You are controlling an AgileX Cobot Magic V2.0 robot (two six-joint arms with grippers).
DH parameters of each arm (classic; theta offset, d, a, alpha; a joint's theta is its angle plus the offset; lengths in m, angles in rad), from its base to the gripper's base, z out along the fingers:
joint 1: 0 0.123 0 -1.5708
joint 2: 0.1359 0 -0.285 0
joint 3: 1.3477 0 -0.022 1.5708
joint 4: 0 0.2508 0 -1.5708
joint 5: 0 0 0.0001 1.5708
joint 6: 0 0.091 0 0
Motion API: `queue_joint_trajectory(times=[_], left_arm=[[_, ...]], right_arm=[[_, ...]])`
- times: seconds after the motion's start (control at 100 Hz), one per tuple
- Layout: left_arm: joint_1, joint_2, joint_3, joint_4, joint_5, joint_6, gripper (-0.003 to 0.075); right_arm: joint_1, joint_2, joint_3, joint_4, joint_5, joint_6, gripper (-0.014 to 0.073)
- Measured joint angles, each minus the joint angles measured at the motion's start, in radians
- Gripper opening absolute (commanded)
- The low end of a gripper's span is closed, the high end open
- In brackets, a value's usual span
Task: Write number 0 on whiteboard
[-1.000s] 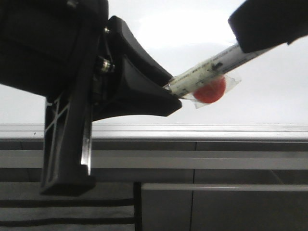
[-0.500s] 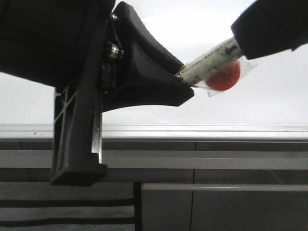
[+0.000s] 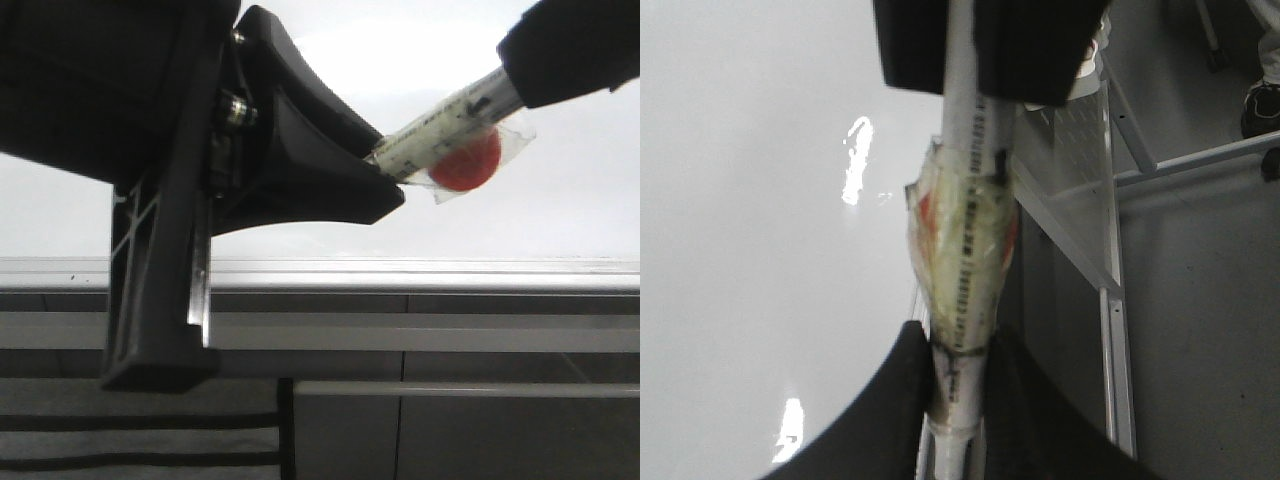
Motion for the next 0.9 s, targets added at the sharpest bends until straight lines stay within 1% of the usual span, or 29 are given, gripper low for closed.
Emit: queue_joint_trajectory(times=[0.06, 0.13, 0.53, 0.6, 0.65, 0.68, 0.69, 0.7, 0.72, 0.77, 0.8, 0.82, 0.87, 0.9], left_arm=[[0.000, 0.000, 0.000, 0.001, 0.002, 0.002, -0.0020], [0.000, 0.000, 0.000, 0.001, 0.002, 0.002, -0.0020], [0.000, 0.000, 0.000, -0.005, 0.004, 0.004, -0.0019], [0.000, 0.000, 0.000, -0.007, 0.006, 0.004, -0.0004], [0.000, 0.000, 0.000, -0.009, 0.006, 0.004, 0.0037], [0.000, 0.000, 0.000, -0.009, 0.006, 0.004, 0.0082], [0.000, 0.000, 0.000, -0.009, 0.006, 0.004, 0.0082], [0.000, 0.000, 0.000, -0.009, 0.006, 0.004, 0.0114], [0.000, 0.000, 0.000, -0.011, 0.006, 0.004, 0.0137], [0.000, 0.000, 0.000, -0.022, 0.006, 0.004, 0.0239], [0.000, 0.000, 0.000, -0.033, 0.006, 0.004, 0.0279], [0.000, 0.000, -0.002, -0.041, 0.008, 0.004, 0.0328], [0.000, -0.002, -0.001, -0.051, 0.013, 0.004, 0.0392], [0.000, -0.006, -0.001, -0.055, 0.014, 0.004, 0.0410]], right_arm=[[0.000, 0.000, 0.000, -0.002, 0.000, 0.000, -0.0047], [0.000, 0.000, 0.000, -0.006, 0.000, 0.000, -0.0076], [0.000, 0.000, 0.000, -0.018, -0.004, 0.000, -0.0076], [0.000, 0.000, 0.000, -0.018, -0.006, 0.000, -0.0076], [0.000, 0.000, 0.000, -0.018, -0.006, 0.000, -0.0076], [0.000, 0.000, 0.000, -0.018, -0.007, 0.000, -0.0076], [0.000, 0.000, 0.000, -0.018, -0.008, 0.000, -0.0076], [0.000, 0.000, 0.000, -0.018, -0.008, 0.000, -0.0076], [0.000, 0.000, 0.000, -0.018, -0.008, 0.000, -0.0076], [0.000, 0.000, 0.000, -0.020, -0.010, 0.000, -0.0076], [0.000, 0.000, 0.000, -0.020, -0.010, 0.000, -0.0076], [0.000, 0.000, 0.000, -0.023, -0.010, 0.000, -0.0076], [0.000, 0.000, 0.000, -0.034, -0.015, 0.000, -0.0076], [0.000, 0.000, 0.000, -0.041, -0.016, 0.000, -0.0076]])
